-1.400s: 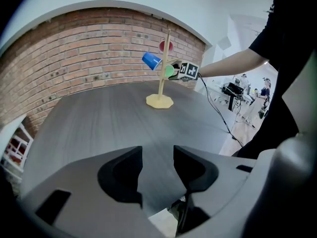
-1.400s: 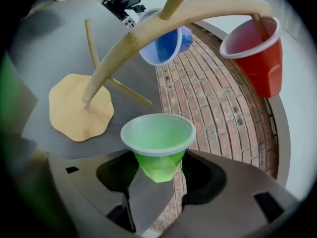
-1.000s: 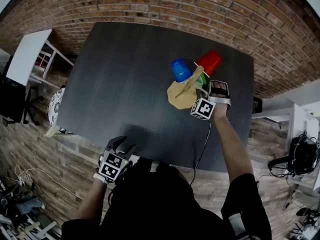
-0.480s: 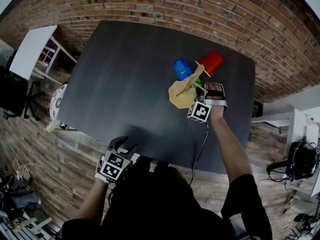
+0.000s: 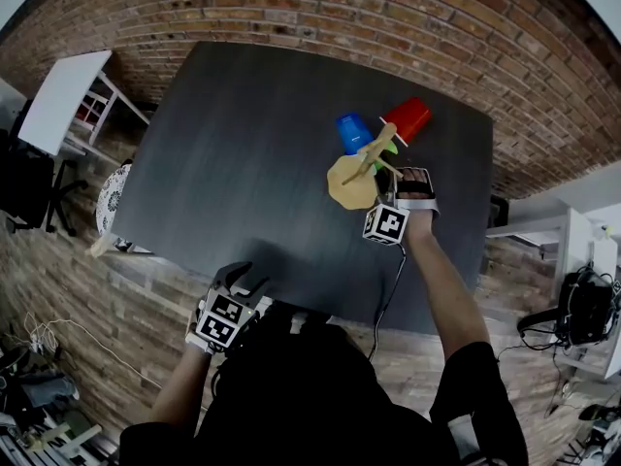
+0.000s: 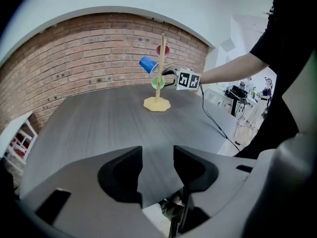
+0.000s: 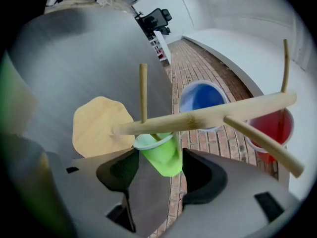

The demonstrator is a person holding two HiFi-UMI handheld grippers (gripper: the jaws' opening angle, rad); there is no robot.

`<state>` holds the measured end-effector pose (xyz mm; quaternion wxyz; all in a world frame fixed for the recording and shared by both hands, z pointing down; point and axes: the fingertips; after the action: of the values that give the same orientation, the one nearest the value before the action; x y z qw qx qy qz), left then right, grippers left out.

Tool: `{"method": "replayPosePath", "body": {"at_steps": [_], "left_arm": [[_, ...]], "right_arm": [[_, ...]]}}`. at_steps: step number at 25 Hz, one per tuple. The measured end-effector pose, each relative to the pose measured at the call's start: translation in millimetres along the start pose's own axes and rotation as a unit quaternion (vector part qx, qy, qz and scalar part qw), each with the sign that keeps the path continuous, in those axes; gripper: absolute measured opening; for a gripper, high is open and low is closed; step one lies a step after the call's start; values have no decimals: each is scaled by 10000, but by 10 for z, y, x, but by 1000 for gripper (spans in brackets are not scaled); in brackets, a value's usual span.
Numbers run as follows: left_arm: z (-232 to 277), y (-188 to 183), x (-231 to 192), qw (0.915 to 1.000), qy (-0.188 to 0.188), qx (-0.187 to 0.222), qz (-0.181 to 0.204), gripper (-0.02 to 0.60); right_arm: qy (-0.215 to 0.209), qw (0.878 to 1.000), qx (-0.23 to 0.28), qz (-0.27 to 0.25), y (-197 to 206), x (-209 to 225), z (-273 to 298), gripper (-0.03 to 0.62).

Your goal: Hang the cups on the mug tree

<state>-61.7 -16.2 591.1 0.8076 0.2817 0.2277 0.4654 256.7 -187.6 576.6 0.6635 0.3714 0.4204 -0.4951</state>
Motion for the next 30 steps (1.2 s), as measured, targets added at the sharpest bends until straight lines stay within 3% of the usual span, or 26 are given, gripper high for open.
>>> {"method": "replayPosePath", "body": {"at_steps": [5,8,12,14,16,20,24,28,30], "left_arm": [[24,-38,16,9999,116,22,111,206],[44,-97,30,9996,200,60,177,206],[94,-171,58,9991,318,118,262,206],[117,-210,79,9987,377,154,313,206],[130,-261,103,9982,432,201,366,206],[124,-404,169,9968,566,344,448,206],[69,-621,214,9951,555,621,533,206],[-26,-917,187,9922,325,1094,493,195],[-68,-1052,187,9901,352,1313,336,168]], "right_arm": [[120,9986,-65,510,22,24,-268,290],[143,9937,-208,1095,114,59,-492,290],[97,9782,-408,2034,222,51,-781,290],[-43,9645,-433,2605,213,22,-933,290],[-478,9387,-364,3394,133,-76,-1084,290],[-1406,8650,-34,4817,-173,-276,-1376,290],[-1520,8051,180,5730,-377,-249,-1642,259],[-1470,7479,277,6467,-470,-186,-1881,174],[-1489,7281,347,6682,-521,-167,-1990,104]]}}
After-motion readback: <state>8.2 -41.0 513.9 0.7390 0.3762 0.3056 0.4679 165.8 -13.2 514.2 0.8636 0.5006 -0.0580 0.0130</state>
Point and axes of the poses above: the fingertips, and each gripper's own axes: z forward along the fingers, x to its right, y out of its underside, and after that the axes turned 3 degrees about y, right-handed
